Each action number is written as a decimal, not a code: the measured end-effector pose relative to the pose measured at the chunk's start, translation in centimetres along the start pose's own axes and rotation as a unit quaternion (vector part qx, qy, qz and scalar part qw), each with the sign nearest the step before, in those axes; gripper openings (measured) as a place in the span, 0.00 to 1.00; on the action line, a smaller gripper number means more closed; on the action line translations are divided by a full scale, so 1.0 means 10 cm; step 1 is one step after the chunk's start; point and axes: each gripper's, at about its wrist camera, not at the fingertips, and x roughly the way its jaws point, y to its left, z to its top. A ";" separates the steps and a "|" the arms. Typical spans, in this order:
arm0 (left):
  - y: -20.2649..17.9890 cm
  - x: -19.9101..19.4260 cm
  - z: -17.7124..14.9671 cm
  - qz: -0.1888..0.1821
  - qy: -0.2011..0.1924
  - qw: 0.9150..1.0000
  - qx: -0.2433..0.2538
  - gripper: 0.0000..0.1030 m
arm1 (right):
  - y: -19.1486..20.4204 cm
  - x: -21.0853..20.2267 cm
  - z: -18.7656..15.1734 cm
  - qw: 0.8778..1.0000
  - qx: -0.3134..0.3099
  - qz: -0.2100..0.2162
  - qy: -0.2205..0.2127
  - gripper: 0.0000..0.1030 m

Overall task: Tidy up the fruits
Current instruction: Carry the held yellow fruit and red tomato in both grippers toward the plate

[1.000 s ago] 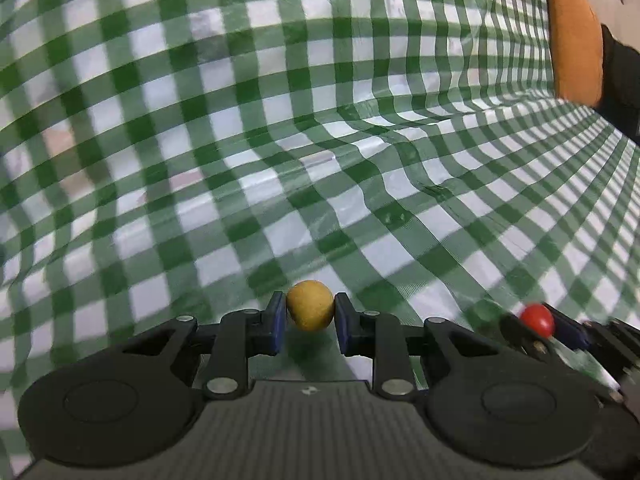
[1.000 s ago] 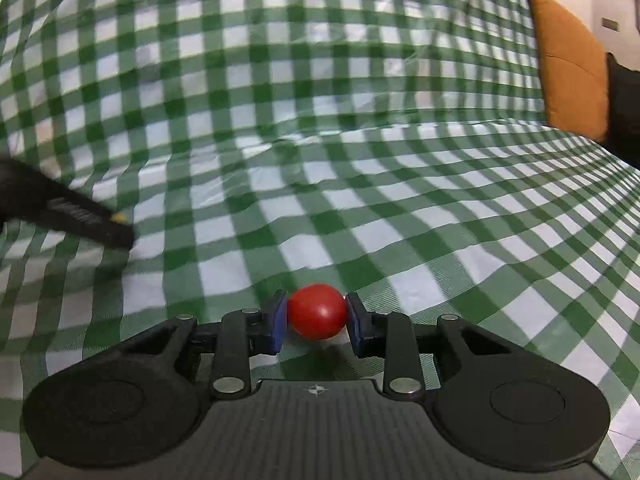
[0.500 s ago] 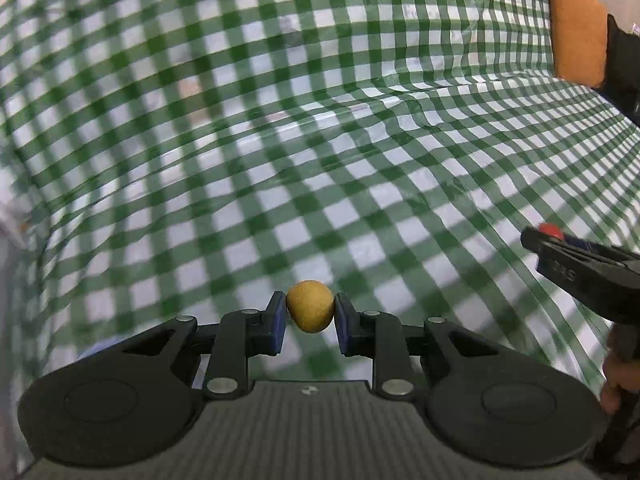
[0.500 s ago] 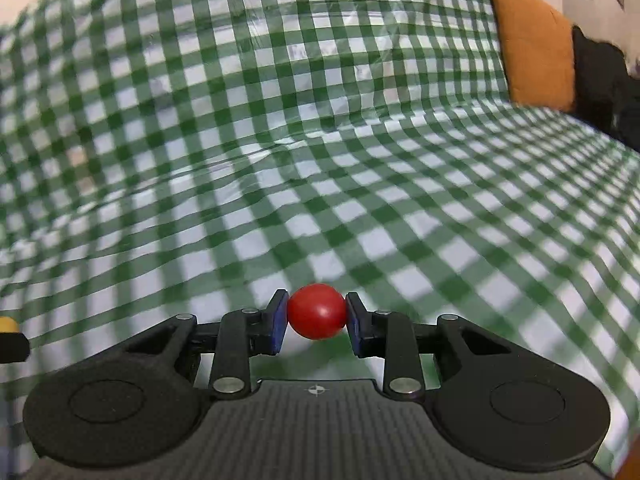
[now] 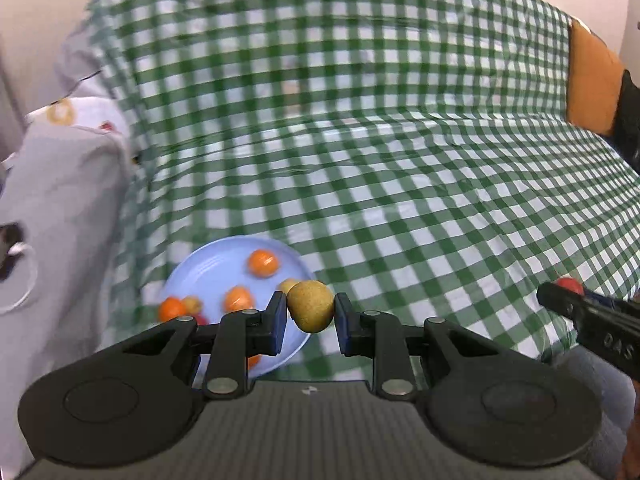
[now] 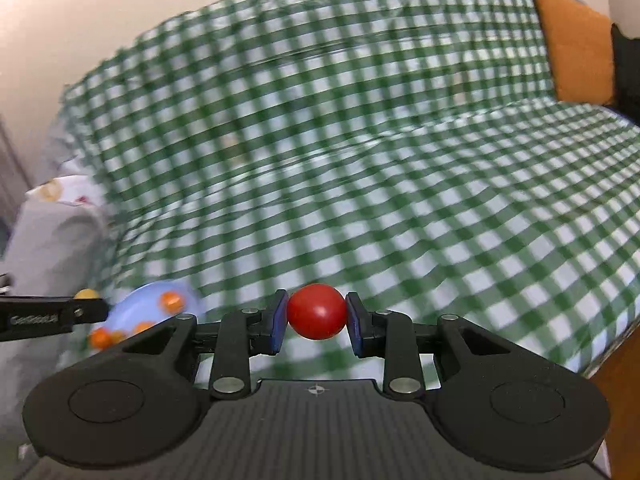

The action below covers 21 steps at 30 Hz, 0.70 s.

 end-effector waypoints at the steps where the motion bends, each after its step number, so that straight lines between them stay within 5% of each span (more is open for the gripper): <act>1: 0.06 -0.08 -0.06 0.003 -0.002 1.000 -0.003 0.27 | 0.06 -0.09 -0.04 1.000 0.000 0.009 0.004 0.31; 12: 0.54 -0.71 -0.56 0.024 -0.019 0.998 -0.048 0.27 | 0.69 -0.78 -0.49 0.994 -0.070 0.081 0.013 0.31; 21: 0.71 -0.95 -0.68 0.039 -0.033 0.995 -0.080 0.27 | 0.93 -0.96 -0.49 0.987 -0.122 0.106 -0.012 0.31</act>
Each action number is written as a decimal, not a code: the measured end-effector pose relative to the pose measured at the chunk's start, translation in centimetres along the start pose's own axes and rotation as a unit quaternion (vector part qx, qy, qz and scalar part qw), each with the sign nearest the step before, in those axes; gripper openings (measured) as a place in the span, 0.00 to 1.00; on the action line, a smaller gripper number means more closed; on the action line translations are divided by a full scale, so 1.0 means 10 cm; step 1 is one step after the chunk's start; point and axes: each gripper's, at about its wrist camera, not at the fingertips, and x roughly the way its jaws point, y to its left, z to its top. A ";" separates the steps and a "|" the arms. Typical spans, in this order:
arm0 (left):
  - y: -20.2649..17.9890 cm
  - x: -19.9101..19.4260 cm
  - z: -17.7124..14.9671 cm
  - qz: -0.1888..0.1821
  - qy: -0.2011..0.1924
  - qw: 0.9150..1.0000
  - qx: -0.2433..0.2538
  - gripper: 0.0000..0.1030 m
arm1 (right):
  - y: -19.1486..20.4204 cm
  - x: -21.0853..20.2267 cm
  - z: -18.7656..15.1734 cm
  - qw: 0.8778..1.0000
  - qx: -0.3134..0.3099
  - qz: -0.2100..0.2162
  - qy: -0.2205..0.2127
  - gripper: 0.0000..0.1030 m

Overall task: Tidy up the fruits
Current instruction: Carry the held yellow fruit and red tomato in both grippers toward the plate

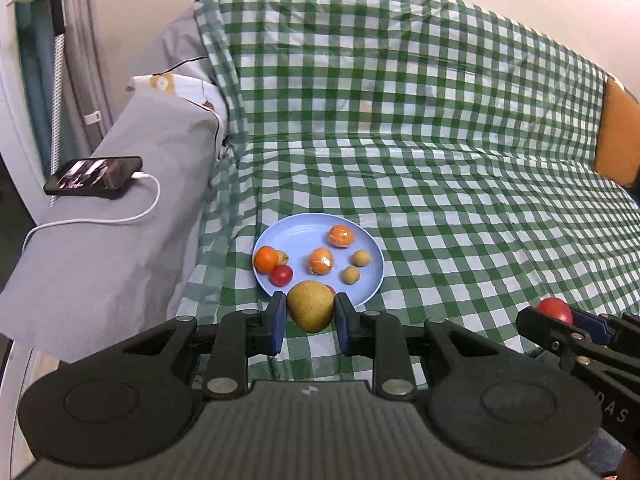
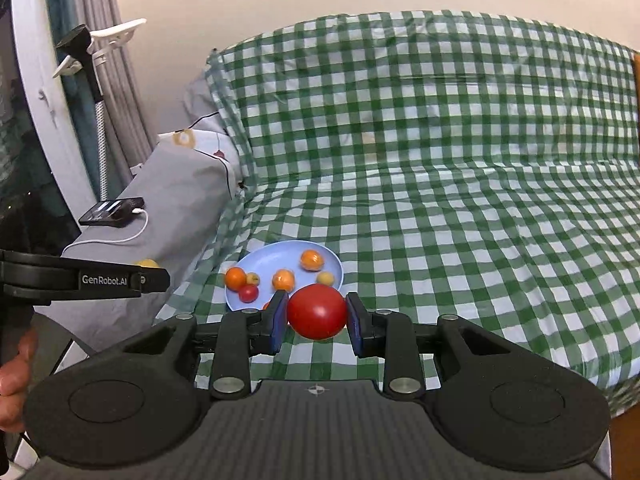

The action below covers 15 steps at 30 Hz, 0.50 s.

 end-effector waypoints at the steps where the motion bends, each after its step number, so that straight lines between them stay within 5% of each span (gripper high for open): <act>1: 0.00 -0.01 0.00 0.001 0.000 1.000 -0.001 0.27 | 0.00 -0.01 0.00 1.000 0.000 0.001 0.000 0.31; 15: -0.07 -0.01 0.02 -0.010 -0.003 1.000 0.008 0.27 | -0.07 0.03 -0.03 1.000 0.009 -0.001 0.007 0.31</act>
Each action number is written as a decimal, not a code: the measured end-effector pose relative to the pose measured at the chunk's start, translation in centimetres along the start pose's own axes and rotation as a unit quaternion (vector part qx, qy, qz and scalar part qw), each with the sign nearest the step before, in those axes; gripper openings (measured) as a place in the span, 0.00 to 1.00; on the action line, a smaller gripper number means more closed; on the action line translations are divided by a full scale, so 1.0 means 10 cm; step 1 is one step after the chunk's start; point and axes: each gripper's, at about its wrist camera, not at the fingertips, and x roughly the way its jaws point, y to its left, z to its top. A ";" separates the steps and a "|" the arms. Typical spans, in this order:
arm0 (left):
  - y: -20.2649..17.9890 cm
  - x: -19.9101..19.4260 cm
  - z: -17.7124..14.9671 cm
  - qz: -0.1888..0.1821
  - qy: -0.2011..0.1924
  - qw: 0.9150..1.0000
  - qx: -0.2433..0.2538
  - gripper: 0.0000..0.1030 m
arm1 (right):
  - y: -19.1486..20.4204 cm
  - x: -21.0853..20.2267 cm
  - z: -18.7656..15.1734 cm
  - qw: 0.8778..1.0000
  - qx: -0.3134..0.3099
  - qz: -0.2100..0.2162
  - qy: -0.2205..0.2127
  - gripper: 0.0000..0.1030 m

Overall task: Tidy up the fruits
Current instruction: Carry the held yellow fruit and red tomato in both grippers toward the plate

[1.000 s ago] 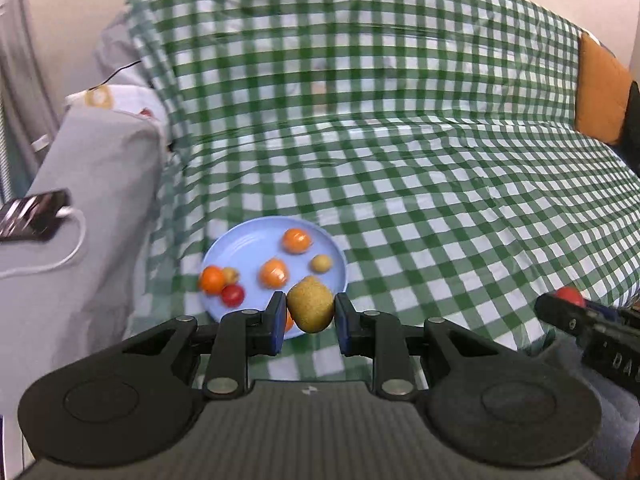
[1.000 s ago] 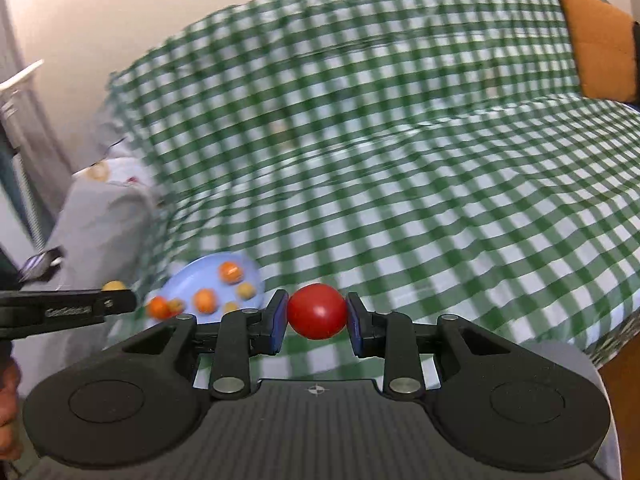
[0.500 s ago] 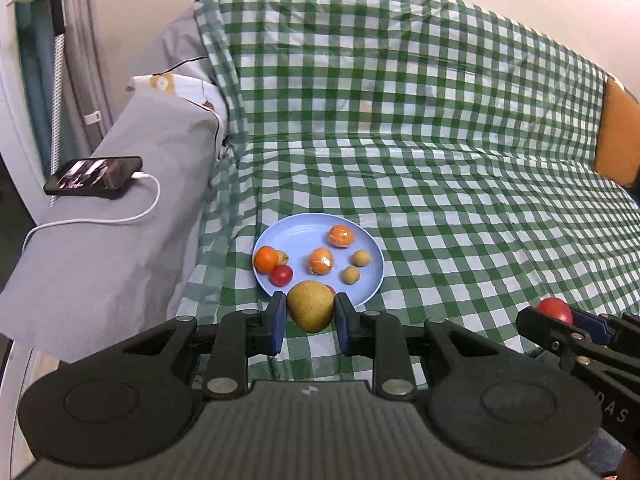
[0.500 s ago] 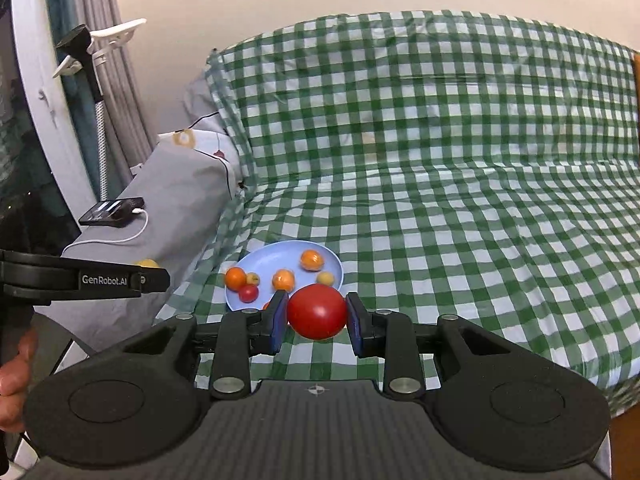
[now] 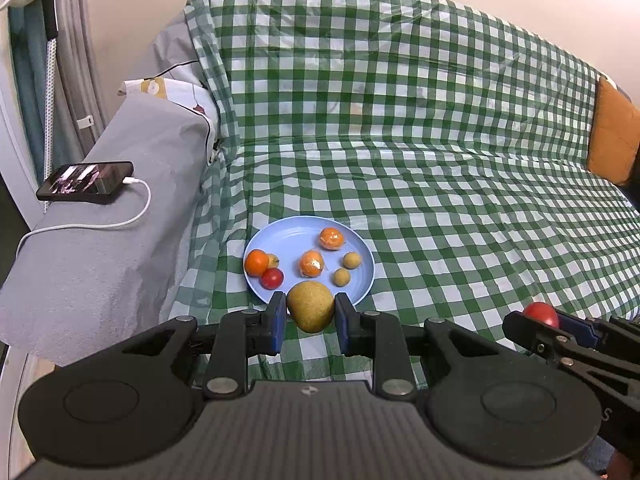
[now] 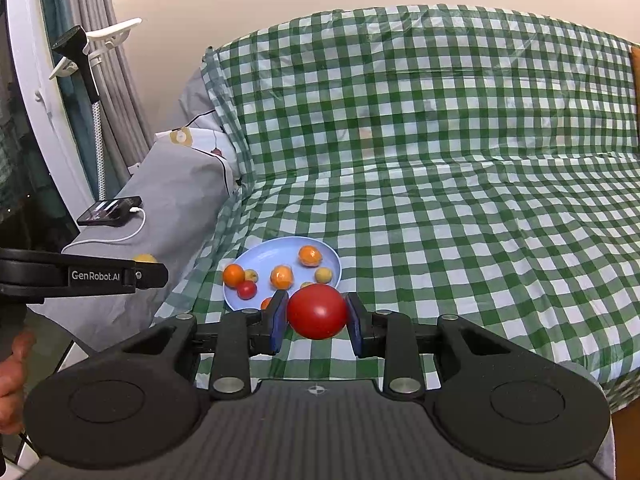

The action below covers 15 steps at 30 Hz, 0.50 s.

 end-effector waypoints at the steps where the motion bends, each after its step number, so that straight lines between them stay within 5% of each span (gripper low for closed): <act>1: 0.00 0.01 0.01 0.000 0.001 1.000 -0.001 0.27 | 0.00 0.01 0.00 1.000 0.000 0.000 0.001 0.31; 15: 0.07 0.19 0.06 0.009 0.009 1.000 -0.014 0.27 | 0.00 0.16 0.00 1.000 0.000 -0.001 0.012 0.31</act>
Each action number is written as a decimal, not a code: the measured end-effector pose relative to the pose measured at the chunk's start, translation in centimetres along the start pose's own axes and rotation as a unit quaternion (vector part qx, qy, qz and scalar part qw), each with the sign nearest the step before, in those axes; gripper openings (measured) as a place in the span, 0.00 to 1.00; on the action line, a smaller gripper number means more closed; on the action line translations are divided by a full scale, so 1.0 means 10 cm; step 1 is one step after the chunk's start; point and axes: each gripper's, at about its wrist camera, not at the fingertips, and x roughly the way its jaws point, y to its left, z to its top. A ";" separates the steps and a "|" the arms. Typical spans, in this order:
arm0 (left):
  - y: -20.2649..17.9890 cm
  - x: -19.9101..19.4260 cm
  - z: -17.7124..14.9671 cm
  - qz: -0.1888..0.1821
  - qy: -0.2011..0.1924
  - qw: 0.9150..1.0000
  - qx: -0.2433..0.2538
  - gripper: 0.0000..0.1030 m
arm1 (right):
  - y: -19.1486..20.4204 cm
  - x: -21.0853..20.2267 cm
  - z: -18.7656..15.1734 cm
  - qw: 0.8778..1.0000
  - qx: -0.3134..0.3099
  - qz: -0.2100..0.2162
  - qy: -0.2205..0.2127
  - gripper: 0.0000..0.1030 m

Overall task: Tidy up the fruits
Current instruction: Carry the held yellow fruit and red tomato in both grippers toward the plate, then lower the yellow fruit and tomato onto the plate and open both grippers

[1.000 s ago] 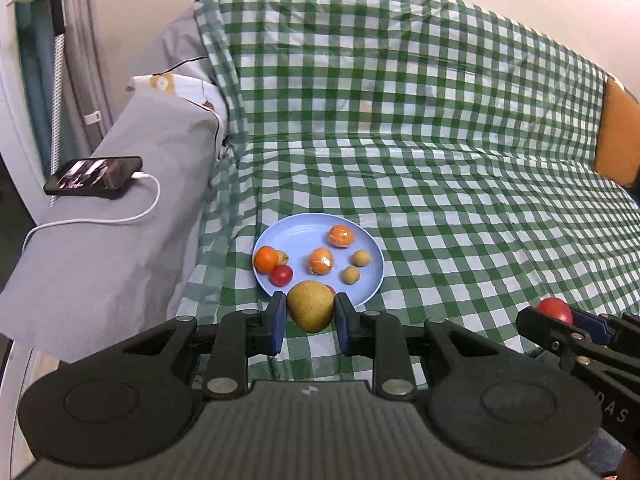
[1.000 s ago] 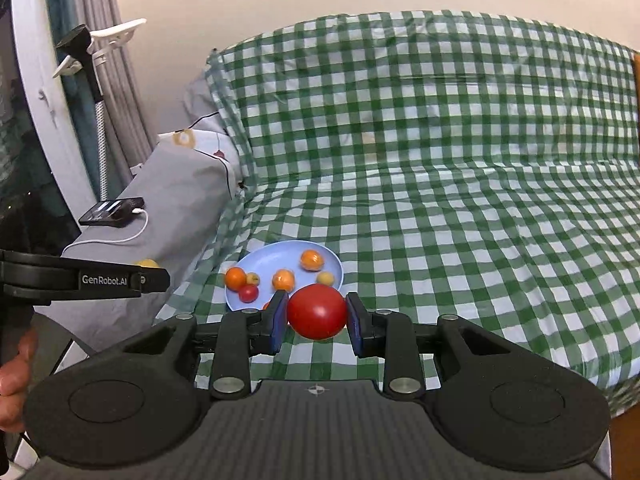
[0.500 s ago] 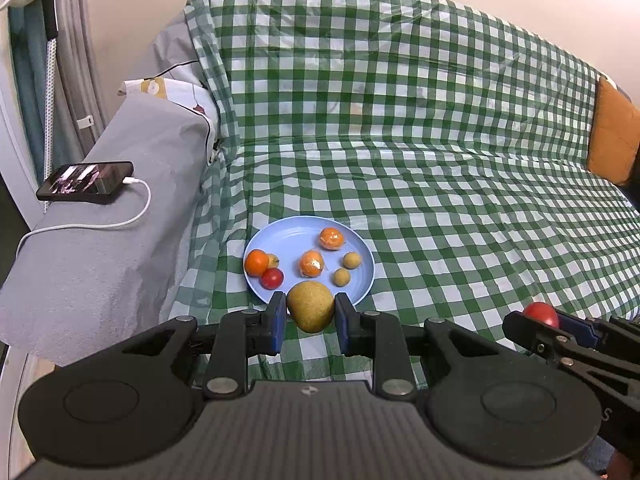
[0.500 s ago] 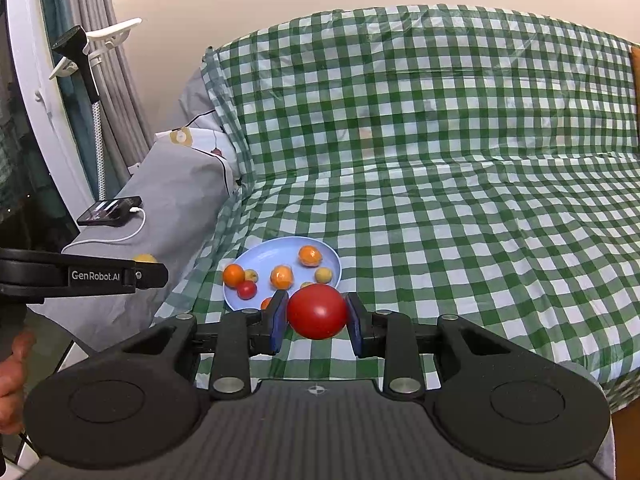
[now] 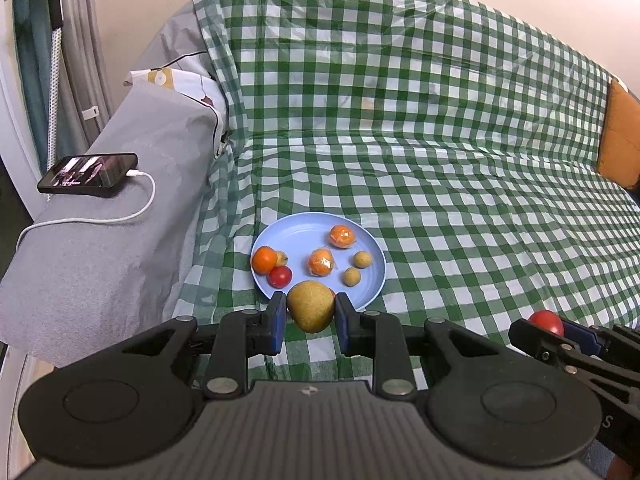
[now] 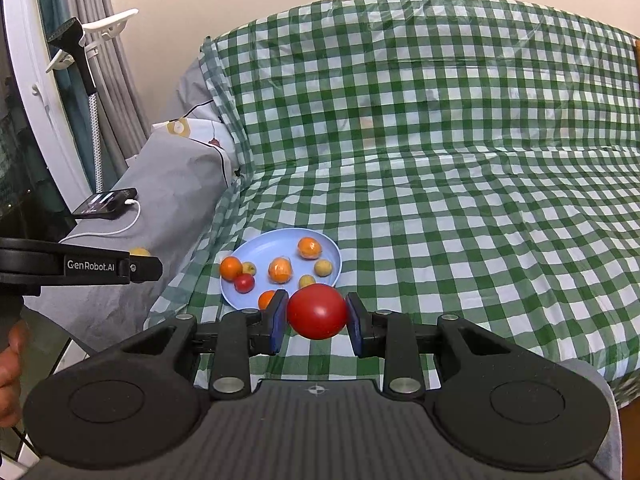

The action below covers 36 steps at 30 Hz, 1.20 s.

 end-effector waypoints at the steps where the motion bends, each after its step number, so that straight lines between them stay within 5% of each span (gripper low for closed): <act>1: 0.01 0.01 0.01 0.001 -0.001 1.000 -0.002 0.27 | -0.01 0.00 0.00 1.000 0.000 0.000 0.001 0.31; 14: 0.17 0.27 0.09 0.022 0.016 1.000 -0.016 0.27 | -0.05 0.45 0.11 1.000 -0.008 0.008 0.026 0.31; 36: 0.19 1.34 0.46 0.020 0.057 0.998 0.005 0.27 | -0.02 1.61 0.36 0.997 -0.024 0.013 0.069 0.31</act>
